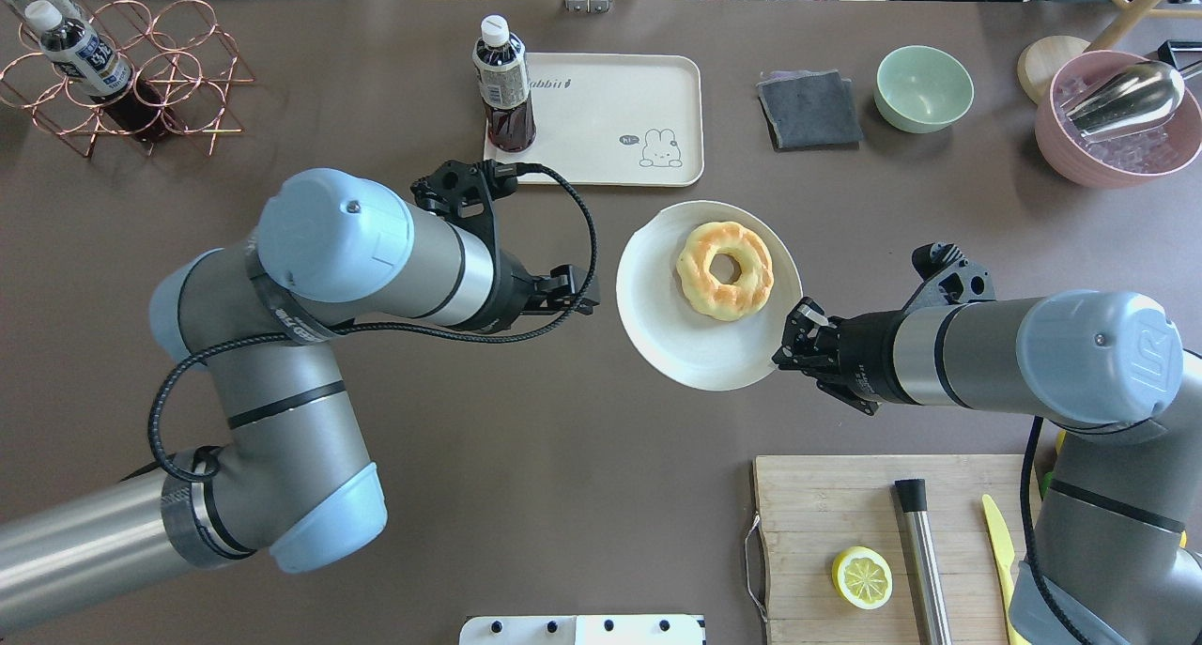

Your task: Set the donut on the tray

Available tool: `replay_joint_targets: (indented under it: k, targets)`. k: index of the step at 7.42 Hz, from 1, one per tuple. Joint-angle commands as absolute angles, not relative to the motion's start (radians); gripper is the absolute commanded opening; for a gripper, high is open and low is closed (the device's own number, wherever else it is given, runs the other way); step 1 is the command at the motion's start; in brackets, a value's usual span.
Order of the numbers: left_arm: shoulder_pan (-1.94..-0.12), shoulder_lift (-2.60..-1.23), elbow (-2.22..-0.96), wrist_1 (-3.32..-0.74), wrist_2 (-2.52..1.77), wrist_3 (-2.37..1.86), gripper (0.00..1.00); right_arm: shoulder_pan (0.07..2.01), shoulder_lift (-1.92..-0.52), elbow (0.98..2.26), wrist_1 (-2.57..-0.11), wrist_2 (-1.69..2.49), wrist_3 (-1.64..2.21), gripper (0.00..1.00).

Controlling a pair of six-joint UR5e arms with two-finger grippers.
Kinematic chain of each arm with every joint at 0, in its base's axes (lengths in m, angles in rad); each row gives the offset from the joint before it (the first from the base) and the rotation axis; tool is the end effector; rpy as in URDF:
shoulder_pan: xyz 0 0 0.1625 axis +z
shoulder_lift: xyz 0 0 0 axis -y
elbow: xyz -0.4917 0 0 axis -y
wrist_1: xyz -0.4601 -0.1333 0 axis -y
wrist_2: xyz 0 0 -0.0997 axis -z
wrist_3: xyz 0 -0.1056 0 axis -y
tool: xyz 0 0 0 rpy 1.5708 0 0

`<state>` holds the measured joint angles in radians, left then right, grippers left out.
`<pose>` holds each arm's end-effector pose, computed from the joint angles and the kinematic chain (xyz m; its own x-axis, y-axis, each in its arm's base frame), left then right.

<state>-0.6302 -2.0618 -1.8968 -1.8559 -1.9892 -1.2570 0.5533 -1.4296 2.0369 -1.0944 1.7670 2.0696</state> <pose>0.4944 -0.4725 0.2153 0.4229 0.0406 -0.9052 0.1210 0.9875 0.1008 -0.4387 -0.4034 0.3471 0.1733 0.6585 0.7324 -0.5144 0.6946 -0.5029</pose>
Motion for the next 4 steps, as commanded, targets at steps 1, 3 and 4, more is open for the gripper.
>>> replay_joint_targets:
  k: [1, 3, 4]
  targets:
    - [-0.818, -1.886, -1.933, -1.874, -2.173, -0.983, 0.99, 0.661, -1.253, 1.892, -1.226, 1.807, 2.068, 0.0]
    - [-0.955, -1.763, -1.919, -1.902, -2.285, -0.776, 0.99, 0.706, -1.094, 1.768, -1.324, 1.818, 2.071, 0.0]
    - [-1.004, -1.687, -1.899, -1.957, -2.289, -0.673, 0.99, 0.725, -1.01, 1.662, -1.324, 1.818, 2.075, 0.0]
